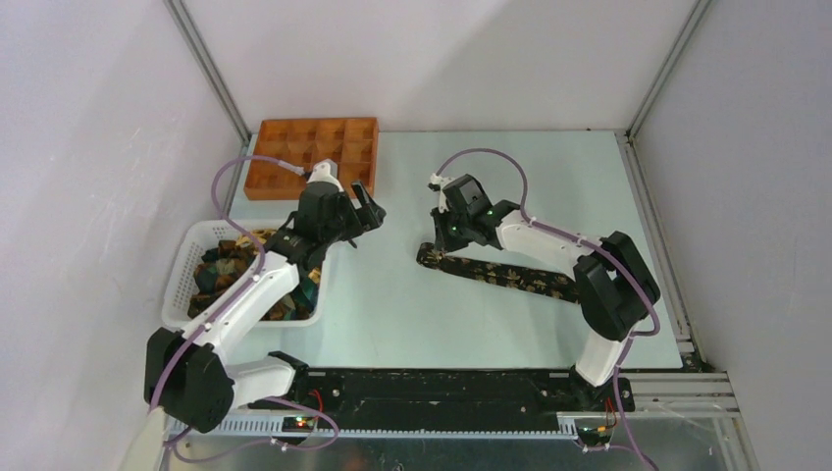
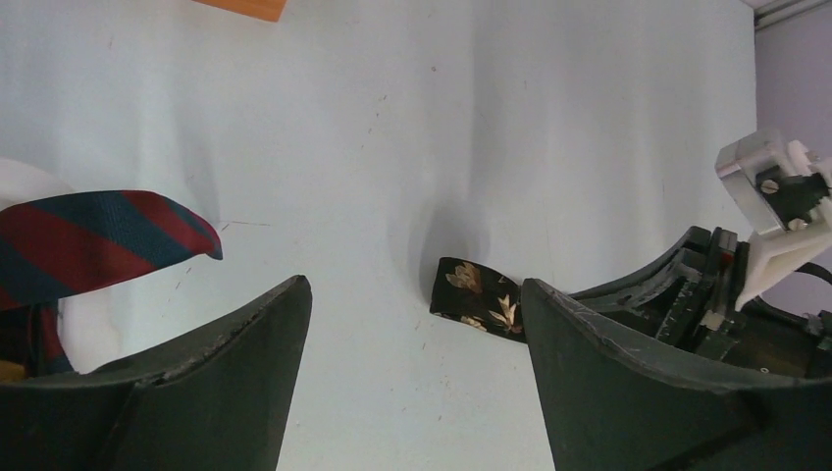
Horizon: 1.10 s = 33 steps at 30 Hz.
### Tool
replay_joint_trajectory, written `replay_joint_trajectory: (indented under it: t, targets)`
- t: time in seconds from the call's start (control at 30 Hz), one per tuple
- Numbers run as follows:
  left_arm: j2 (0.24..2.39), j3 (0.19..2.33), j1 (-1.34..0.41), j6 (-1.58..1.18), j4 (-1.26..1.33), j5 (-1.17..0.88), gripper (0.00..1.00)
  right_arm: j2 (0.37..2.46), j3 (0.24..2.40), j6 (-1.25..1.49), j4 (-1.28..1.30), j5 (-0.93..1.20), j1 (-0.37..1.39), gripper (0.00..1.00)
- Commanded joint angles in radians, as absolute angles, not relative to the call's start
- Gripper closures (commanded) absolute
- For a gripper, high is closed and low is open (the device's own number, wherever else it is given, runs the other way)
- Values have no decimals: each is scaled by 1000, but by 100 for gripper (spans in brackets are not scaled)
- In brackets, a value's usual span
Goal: Roll the ties
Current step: Roll the tie at the center of the board.
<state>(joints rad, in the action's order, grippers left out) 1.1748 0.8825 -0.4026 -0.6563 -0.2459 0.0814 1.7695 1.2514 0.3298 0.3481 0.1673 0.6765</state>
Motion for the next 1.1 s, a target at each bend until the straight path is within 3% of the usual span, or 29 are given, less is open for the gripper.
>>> replay_joint_trajectory:
  t: [0.0,1.07]
  targets:
    - [1194,880,-401,-672,-193,49,16,1783,1231,365,296,97,677,93]
    - [1424,893,-512,-719,-57,-75,16,1829,1116,376,257,34,718,94]
